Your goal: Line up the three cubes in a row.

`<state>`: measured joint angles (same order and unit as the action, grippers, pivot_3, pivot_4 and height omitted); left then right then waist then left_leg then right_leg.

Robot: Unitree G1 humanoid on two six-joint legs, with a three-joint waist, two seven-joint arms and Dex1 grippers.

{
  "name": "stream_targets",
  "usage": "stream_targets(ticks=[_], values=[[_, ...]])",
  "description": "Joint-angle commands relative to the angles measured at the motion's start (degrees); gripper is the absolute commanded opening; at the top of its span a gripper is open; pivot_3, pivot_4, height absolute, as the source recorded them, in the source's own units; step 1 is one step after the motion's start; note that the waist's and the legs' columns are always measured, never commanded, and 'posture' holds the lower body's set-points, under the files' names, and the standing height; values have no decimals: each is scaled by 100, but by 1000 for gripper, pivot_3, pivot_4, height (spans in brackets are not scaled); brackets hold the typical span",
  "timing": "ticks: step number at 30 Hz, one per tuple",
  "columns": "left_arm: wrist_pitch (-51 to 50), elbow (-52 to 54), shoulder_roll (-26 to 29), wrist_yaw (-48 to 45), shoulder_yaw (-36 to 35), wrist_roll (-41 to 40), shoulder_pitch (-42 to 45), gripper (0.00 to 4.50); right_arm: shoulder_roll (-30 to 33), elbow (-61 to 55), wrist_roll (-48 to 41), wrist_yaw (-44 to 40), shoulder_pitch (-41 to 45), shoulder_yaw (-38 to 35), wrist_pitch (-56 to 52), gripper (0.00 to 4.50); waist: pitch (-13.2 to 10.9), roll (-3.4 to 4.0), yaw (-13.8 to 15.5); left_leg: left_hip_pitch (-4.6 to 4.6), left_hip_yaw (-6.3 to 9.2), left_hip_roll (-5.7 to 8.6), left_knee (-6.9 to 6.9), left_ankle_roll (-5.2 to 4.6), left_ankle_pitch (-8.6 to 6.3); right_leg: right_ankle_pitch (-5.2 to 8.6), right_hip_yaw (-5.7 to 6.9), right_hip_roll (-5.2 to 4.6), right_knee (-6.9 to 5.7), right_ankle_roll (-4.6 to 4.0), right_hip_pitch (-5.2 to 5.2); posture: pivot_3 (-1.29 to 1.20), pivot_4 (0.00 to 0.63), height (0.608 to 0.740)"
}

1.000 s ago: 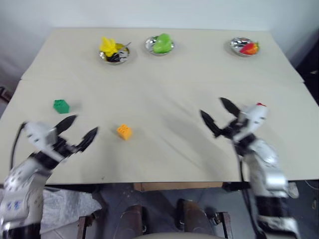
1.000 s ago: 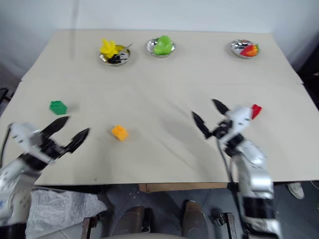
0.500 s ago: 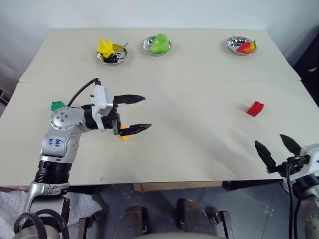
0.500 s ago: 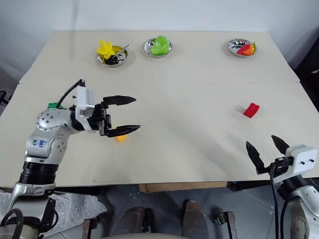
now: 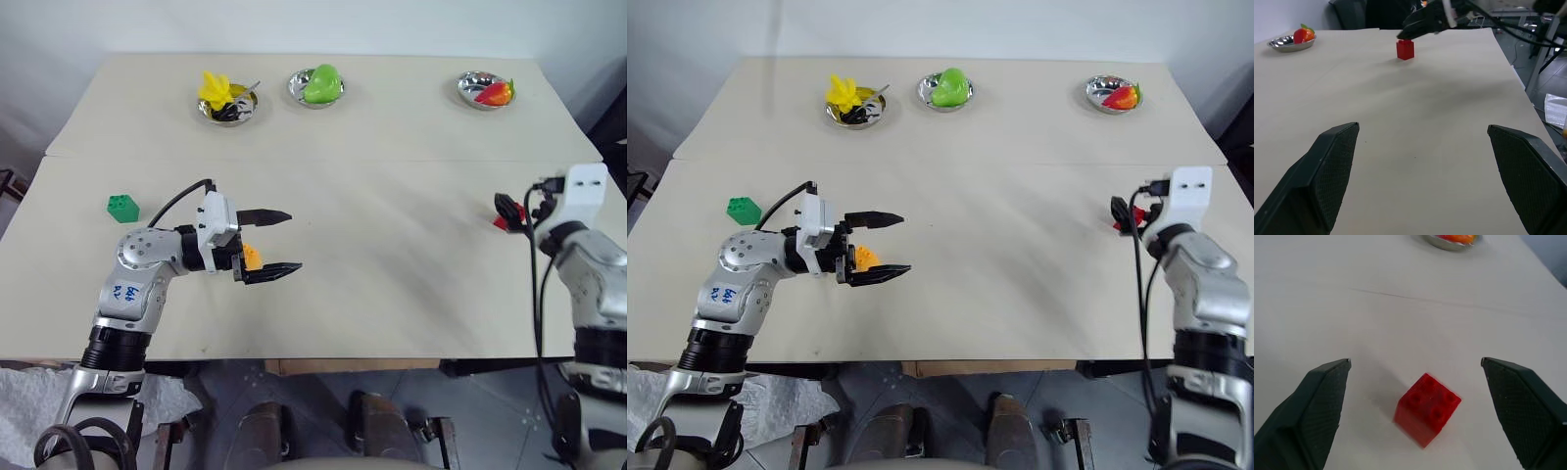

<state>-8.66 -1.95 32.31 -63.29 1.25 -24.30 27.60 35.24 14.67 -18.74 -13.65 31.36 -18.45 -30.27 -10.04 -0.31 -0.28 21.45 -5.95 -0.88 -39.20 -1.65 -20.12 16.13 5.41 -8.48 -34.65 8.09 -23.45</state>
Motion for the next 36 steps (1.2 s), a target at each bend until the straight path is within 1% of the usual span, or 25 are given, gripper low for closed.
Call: stream_targets(ticks=[1,3,5,8,12,16,22,23,24,25,27,28,29,30,31,33,36], values=[[26,355,42,118,-107,15,-130,4481,-152,-55,321,670,149,-48,-146,4500,0,0,15,3,4,-1,0,1,0,0,6,0,0,0,0,0,150,740],[2,436,49,166,-126,6,-199,4481,-283,-44,571,986,133,20,-4,4500,0,0,25,11,11,-2,0,1,1,0,20,-4,-2,-1,1,0,150,740],[-15,483,51,208,-130,-3,-236,4481,-439,-1,641,1173,112,7,-45,4500,0,0,19,18,10,1,-1,0,1,0,22,-9,0,-1,1,0,150,740],[-33,514,53,232,-118,-15,-246,4481,-630,126,669,1395,93,-96,-134,4500,0,0,3,19,10,5,-1,0,1,0,25,-7,2,-1,2,0,150,740],[8,513,82,171,-90,21,-216,4481,-729,78,768,1606,-14,-135,-81,4500,0,3,-3,18,9,7,0,2,2,1,37,-5,3,0,1,0,150,740],[38,470,78,226,-150,36,-148,4500,-941,-74,613,1672,-121,-281,-109,3672,0,2,-15,18,8,6,-1,5,3,1,41,-4,3,0,1,0,150,740],[59,427,126,224,-231,24,-130,4500,-1058,-410,421,1391,-170,-299,-151,1577,0,3,-47,18,11,5,0,8,5,1,41,-3,3,0,1,0,150,740],[63,415,133,227,-252,24,-127,4500,-1054,-475,347,1251,-162,-296,-114,1422,0,3,-48,18,12,5,0,7,5,1,41,-3,3,0,1,0,150,740],[58,423,133,236,-263,25,-129,4500,-1045,-521,293,1150,-161,-301,-101,1427,0,3,-49,18,12,5,0,8,5,1,41,-3,3,0,1,0,150,740],[47,444,160,237,-299,15,-158,4500,-885,-700,113,467,-217,-67,-127,1427,0,3,-49,18,14,6,0,7,5,1,41,-3,3,0,2,0,150,740],[18,499,242,208,-398,-48,-251,4500,-359,-1129,-180,-1344,-389,652,-39,1427,-2,5,-53,18,15,6,0,7,5,1,41,-2,5,0,1,0,150,740],[12,509,272,192,-424,-76,-276,4500,-165,-1233,-254,-1937,-436,891,18,1427,-2,5,-58,18,19,5,0,7,5,1,42,0,8,0,2,0,150,740],[-4,516,313,153,-438,-102,-309,4500,50,-1271,-244,-2615,-471,1124,391,1427,-2,6,-60,18,23,6,1,7,5,1,41,0,10,0,1,0,150,740],[-23,505,369,92,-456,-122,-356,4500,294,-1265,-297,-3541,-461,1376,843,1427,-2,5,-64,18,25,5,1,7,5,1,44,1,12,0,3,0,150,740],[-34,486,403,50,-467,-130,-380,4500,453,-1231,-337,-4183,-438,1543,1173,1427,-2,5,-65,17,25,4,1,7,5,1,45,3,15,0,5,0,150,740],[-5,405,450,-11,-477,-102,-409,4500,595,-888,-268,-4870,-235,1761,1626,1427,-3,4,-63,17,25,4,1,7,5,1,48,3,20,1,9,0,150,740],[101,255,546,-66,-510,-12,-525,4500,589,317,266,-5916,524,2381,2612,1427,-3,3,-102,15,21,5,-4,7,5,-2,49,0,22,6,13,0,150,740]])
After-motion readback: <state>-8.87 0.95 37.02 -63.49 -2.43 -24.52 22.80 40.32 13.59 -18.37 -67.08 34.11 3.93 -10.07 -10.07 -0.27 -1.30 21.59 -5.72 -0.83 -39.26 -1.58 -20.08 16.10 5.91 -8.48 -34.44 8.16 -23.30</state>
